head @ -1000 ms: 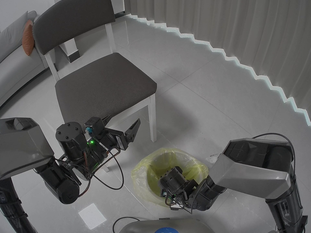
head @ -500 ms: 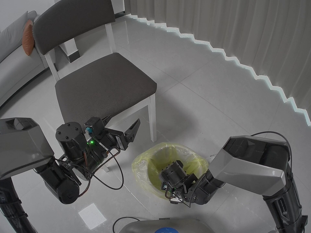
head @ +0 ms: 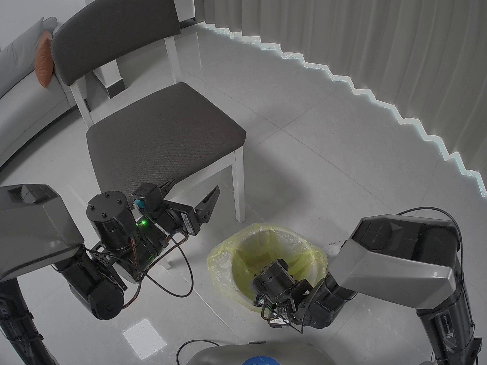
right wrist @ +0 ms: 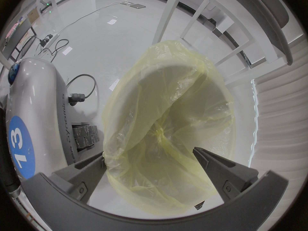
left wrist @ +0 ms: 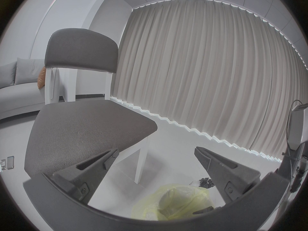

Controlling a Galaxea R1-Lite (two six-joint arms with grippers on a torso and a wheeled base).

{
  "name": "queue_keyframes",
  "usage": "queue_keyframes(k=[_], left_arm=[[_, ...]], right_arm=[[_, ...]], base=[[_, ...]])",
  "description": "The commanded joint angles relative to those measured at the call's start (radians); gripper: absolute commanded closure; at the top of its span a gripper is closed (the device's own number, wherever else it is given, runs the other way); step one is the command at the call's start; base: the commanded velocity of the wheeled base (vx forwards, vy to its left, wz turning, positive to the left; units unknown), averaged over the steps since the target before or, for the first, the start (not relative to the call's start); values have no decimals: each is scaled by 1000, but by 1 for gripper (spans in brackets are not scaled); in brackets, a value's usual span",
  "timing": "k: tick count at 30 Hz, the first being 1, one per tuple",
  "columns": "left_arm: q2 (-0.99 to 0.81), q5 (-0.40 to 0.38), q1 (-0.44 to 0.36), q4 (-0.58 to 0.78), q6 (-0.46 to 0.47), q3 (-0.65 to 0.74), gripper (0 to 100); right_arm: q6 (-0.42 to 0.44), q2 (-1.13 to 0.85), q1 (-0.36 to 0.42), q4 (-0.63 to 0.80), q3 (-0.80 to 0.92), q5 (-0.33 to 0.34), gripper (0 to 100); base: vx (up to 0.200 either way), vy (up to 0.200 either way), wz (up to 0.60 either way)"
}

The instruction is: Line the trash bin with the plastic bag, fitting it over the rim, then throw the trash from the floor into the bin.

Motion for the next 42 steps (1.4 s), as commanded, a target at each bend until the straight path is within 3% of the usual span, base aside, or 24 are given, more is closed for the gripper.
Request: queue_keyframes(k=[1, 5, 17, 20, 26, 31, 36, 40, 42], left_arm=[[-1, -1, 0, -17, 0, 2, 0], [1, -1, -1, -17, 0, 3, 0], [47, -2, -14, -8, -8, 8, 0], [88, 6, -23, -6, -10, 11, 0], [229, 19, -18, 11, -16, 17, 0], [238, 18, 5, 146, -16, -7, 0], [244, 27, 42, 362, -16, -106, 0], [272, 41, 60, 434, -8, -156, 0], [324, 49, 97, 485, 15, -230, 0]], right_arm=[[10, -69, 10, 0, 54, 2, 0], [60, -135, 33, 11, 92, 3, 0], [65, -403, 37, 11, 196, 8, 0], [68, -477, 21, 13, 209, 8, 0], [65, -678, -90, 126, 200, 14, 0], [71, -752, -156, 148, 213, 37, 0], [180, -796, -220, 144, 241, 63, 0], [200, -807, -252, 141, 256, 74, 0], [218, -842, -302, 114, 298, 131, 0]], base=[[0, 0, 0], [0, 0, 0], [0, 0, 0], [0, 0, 0], [0, 0, 0], [0, 0, 0], [0, 0, 0], [0, 0, 0], [0, 0, 0]])
